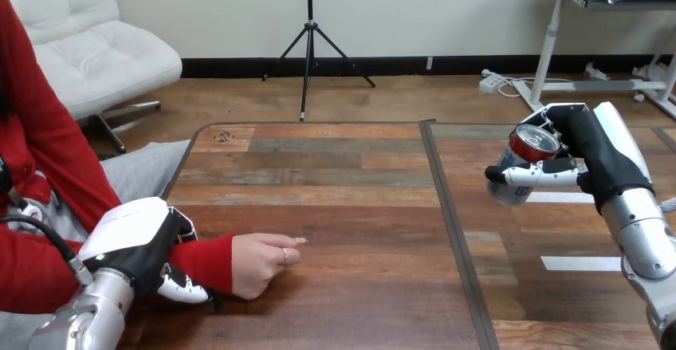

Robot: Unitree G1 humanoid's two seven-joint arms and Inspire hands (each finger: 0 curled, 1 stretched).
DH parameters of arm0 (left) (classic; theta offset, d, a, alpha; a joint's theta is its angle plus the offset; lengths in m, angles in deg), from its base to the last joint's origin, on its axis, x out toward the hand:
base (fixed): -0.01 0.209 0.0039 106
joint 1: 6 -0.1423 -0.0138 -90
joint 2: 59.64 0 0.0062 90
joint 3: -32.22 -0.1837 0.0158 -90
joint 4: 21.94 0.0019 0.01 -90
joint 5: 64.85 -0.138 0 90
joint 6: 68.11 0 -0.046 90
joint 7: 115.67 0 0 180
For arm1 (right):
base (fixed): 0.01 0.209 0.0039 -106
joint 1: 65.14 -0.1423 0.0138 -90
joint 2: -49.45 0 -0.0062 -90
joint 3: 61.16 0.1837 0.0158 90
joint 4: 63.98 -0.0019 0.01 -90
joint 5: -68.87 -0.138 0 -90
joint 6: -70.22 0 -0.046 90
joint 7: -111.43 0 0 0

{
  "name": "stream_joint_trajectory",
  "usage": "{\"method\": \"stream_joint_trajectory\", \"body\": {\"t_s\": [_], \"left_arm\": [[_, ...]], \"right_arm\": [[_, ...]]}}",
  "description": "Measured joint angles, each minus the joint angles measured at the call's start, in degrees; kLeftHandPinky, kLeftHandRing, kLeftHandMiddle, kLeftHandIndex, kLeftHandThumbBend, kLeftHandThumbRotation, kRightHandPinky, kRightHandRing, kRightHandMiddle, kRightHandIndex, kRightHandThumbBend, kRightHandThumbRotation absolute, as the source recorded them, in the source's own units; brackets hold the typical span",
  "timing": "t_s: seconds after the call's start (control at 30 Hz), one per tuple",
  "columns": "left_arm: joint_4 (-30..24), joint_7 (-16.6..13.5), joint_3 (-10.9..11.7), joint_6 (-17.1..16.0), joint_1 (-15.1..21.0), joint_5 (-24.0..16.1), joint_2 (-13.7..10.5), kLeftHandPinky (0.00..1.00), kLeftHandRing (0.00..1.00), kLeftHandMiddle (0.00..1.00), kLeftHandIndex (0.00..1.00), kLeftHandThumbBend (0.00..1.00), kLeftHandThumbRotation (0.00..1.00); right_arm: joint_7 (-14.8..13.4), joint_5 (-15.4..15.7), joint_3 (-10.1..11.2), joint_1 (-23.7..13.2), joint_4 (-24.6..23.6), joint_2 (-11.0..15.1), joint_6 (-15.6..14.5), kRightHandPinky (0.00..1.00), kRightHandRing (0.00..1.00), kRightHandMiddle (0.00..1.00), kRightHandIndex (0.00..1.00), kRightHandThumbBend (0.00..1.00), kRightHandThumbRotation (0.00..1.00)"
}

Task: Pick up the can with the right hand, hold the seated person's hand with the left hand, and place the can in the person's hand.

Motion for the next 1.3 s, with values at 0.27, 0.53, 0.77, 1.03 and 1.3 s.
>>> {"method": "stream_joint_trajectory", "body": {"t_s": [0.27, 0.53, 0.77, 1.03, 1.3], "left_arm": [[0.1, -1.8, 0.0, -1.3, -0.6, 0.1, 0.0, 0.27, 0.34, 0.38, 0.36, 0.75, 0.0], [0.1, -3.3, 0.1, -2.7, -1.1, 0.3, 0.0, 0.27, 0.34, 0.37, 0.35, 0.72, 0.0], [0.1, -4.7, 0.5, -4.4, -2.1, 1.2, 0.0, 0.24, 0.32, 0.36, 0.35, 0.69, 0.0], [0.1, -6.8, 0.7, -6.3, -2.7, 1.4, 0.0, 0.23, 0.3, 0.35, 0.34, 0.69, 0.0], [0.1, -7.6, 0.9, -7.5, -2.7, 2.2, 0.0, 0.23, 0.29, 0.34, 0.34, 0.66, 0.0]], "right_arm": [[0.0, 0.1, 0.0, 0.0, 0.0, 0.0, 0.0, 0.31, 0.36, 0.45, 0.45, 0.86, 0.0], [0.0, 0.2, 0.0, 0.0, 0.0, -0.2, 0.0, 0.35, 0.39, 0.45, 0.45, 0.85, 0.0], [0.0, 0.3, -0.2, 0.0, 0.0, -0.8, -0.1, 0.36, 0.4, 0.44, 0.45, 0.83, 0.0], [0.0, 0.4, -0.5, 0.0, 0.0, -2.3, -0.3, 0.38, 0.4, 0.45, 0.46, 0.82, 0.0], [-0.1, 0.6, -1.3, 0.0, 0.0, -4.3, -1.1, 0.4, 0.42, 0.46, 0.46, 0.82, 0.0]]}}
